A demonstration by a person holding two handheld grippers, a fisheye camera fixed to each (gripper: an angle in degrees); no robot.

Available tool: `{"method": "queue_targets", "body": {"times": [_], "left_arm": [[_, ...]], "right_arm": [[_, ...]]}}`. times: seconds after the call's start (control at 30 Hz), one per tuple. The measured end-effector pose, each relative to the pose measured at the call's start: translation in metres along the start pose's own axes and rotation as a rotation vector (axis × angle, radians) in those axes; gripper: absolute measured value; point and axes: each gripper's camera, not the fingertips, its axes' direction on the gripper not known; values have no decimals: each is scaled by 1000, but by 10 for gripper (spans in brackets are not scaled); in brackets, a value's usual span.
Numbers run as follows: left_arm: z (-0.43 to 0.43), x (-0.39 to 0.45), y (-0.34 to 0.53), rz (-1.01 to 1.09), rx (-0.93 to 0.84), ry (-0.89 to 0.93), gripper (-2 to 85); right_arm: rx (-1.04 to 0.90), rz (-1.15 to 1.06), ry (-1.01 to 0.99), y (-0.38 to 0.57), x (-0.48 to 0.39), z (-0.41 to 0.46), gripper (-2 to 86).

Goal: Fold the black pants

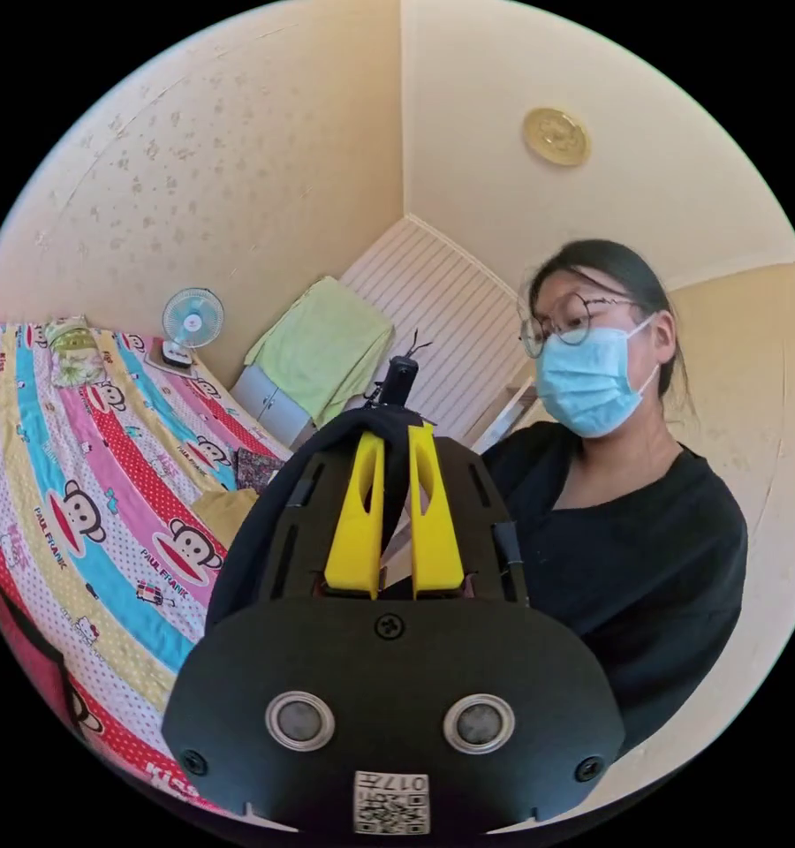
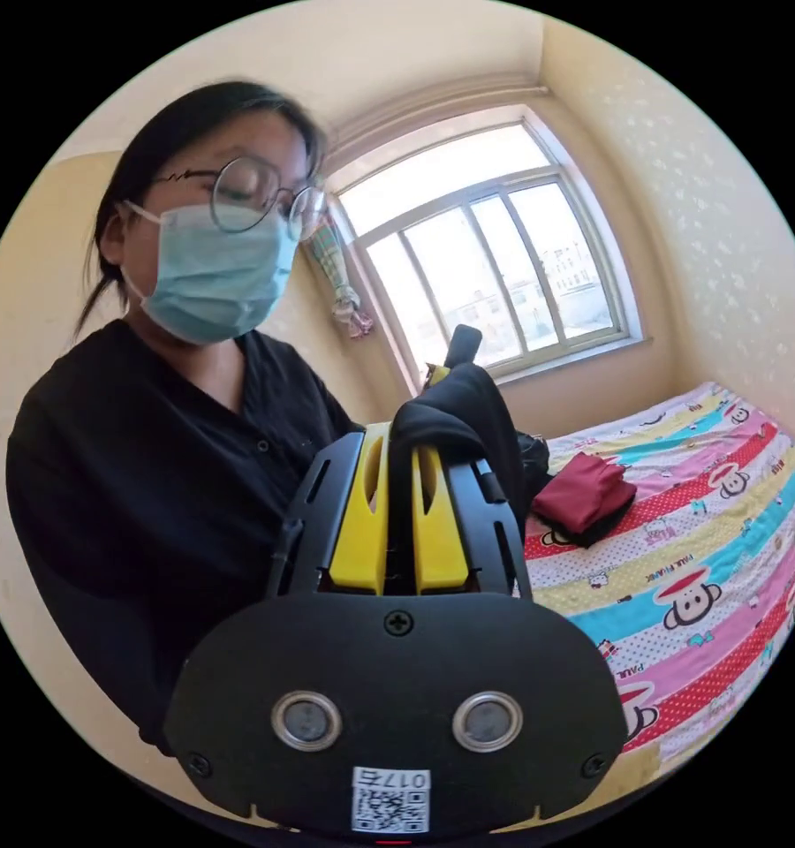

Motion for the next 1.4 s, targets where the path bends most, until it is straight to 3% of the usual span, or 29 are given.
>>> {"method": "queue_targets", "body": {"times": [0.07,0.27,0.43,0.6,0.73,0.8,0.87,0.97,1.13,1.23,1.3,1.4], "left_arm": [[16,-33,-6,-86,3,-69,50],[69,-192,-14,-403,-88,-262,50],[97,-287,11,-518,-131,-355,53],[155,-345,129,-668,-239,-398,54],[178,-381,253,-943,-256,-362,82],[173,-392,321,-1145,-209,-328,122],[161,-394,347,-1206,-87,-254,116],[142,-405,337,-1190,19,-270,125],[136,-456,262,-1014,71,-308,171],[148,-499,229,-971,14,-392,204],[178,-534,232,-1029,-126,-399,214],[184,-520,229,-1019,-110,-508,183]], "right_arm": [[-11,196,84,1,38,-6,5],[-151,436,249,33,161,28,1],[-178,570,359,69,231,59,3],[-330,683,423,156,253,109,18],[-358,979,263,277,260,138,66],[-368,1132,199,329,257,139,86],[-270,1269,134,375,251,120,101],[-112,1374,138,398,260,84,122],[-85,1313,267,368,315,60,163],[-39,1326,294,361,356,67,195],[-6,1381,244,371,373,81,215],[-102,1410,265,386,372,116,210]]}}
